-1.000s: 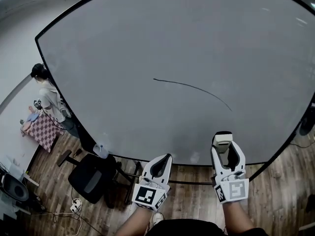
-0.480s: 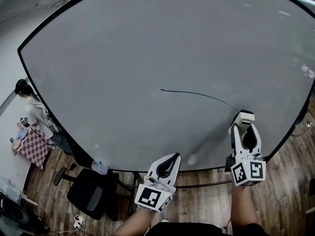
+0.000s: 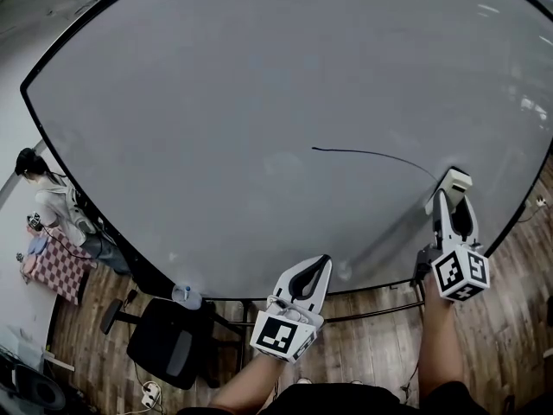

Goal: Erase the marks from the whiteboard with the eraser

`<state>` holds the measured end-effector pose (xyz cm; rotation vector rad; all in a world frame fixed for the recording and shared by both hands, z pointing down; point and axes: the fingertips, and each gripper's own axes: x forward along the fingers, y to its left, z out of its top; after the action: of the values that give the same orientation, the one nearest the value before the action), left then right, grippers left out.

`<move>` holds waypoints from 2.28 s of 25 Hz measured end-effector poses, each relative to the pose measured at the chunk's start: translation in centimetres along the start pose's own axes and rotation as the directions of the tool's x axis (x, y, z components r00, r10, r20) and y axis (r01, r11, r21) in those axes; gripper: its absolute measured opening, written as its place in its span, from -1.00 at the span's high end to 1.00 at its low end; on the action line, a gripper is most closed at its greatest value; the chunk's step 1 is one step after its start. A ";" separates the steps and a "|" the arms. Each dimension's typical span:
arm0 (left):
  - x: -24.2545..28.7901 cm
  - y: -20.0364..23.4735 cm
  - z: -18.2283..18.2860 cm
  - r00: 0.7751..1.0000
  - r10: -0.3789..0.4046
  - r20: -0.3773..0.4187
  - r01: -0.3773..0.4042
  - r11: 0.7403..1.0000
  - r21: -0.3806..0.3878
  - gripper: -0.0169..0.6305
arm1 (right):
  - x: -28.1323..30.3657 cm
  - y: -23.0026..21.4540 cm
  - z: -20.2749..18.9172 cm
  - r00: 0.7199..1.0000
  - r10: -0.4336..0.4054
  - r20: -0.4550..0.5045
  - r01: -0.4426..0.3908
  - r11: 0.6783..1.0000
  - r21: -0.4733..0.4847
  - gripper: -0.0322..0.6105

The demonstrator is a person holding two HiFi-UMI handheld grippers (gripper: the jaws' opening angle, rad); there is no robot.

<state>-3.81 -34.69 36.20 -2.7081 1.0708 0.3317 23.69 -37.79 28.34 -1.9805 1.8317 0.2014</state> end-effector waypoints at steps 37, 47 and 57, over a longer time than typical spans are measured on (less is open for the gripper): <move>-7.1 6.2 3.2 0.987 0.159 0.003 -0.159 0.987 -0.015 0.89 | 2.9 18.8 5.2 0.978 0.210 0.016 -0.209 0.977 -0.045 0.13; -7.7 7.3 3.6 0.982 0.186 0.020 -0.185 0.983 -0.016 0.89 | 3.6 26.4 4.7 0.939 0.339 -0.051 -0.342 0.916 -0.207 0.13; -6.8 6.8 4.1 0.975 0.222 0.024 -0.221 0.975 -0.019 0.89 | 3.1 31.3 3.2 0.854 0.483 -0.196 -0.520 0.772 -0.365 0.13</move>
<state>-13.83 -34.02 33.43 -2.5940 1.3717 0.4118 -5.94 -40.37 17.57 -1.7014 2.5252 0.7208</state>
